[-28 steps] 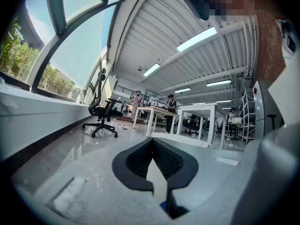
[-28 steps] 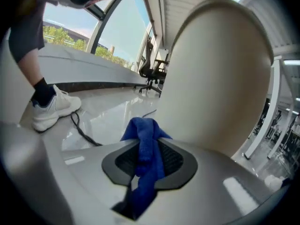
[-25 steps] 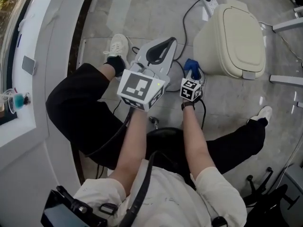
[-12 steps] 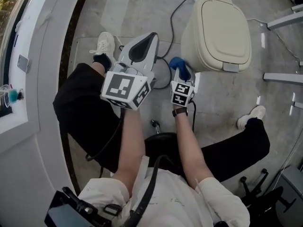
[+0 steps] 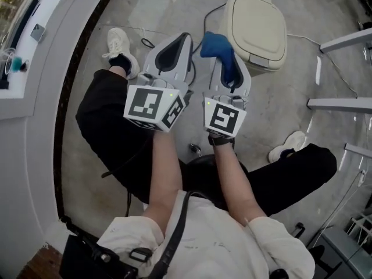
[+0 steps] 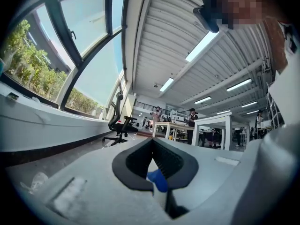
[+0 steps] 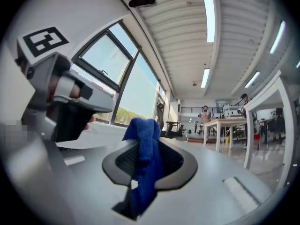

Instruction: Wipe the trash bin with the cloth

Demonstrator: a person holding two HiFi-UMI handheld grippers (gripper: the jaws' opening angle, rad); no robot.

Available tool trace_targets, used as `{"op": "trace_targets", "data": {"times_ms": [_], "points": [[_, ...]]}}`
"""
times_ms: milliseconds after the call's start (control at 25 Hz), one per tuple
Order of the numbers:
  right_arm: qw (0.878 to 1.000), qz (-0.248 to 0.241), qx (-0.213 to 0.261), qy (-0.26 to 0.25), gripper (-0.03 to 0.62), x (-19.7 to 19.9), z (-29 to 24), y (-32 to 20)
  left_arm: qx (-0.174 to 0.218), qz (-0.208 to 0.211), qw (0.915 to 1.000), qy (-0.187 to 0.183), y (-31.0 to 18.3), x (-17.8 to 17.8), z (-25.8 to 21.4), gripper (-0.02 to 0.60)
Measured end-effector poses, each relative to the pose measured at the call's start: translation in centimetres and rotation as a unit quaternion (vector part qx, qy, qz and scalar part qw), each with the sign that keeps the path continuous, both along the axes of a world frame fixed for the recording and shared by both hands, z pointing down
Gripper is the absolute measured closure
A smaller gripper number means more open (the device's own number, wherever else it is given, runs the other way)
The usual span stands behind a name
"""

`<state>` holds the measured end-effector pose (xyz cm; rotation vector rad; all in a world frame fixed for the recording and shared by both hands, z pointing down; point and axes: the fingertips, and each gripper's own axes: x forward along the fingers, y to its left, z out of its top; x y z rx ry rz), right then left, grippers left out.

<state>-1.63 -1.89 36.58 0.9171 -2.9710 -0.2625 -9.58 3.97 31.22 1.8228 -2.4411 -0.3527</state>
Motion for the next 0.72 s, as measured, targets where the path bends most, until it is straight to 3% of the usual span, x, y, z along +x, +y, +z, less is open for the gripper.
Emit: {"op": "trace_targets", "data": {"times_ms": [160, 320, 520, 720], "points": [[0.996, 0.017, 0.047, 0.074, 0.522, -1.0, 2.6, -2.6, 0.015, -0.037, 0.9991, 0.01, 1.3, 0.5, -0.2, 0.581], [0.984, -0.032, 0.114, 0.135, 0.523, -3.4, 8.2, -1.0, 0.019, -0.063, 0.9976, 0.021, 1.8, 0.0, 0.8, 0.581], [0.973, -0.033, 0.004, 0.227, 0.525, -3.0, 21.7, -2.2, -0.013, -0.066, 0.9973, 0.029, 1.1, -0.7, 3.8, 0.581], [0.941, -0.05, -0.066, 0.328, 0.525, -1.1, 35.4, -2.6, -0.04, -0.066, 0.9962, 0.041, 0.4, -1.3, 6.3, 0.581]]}}
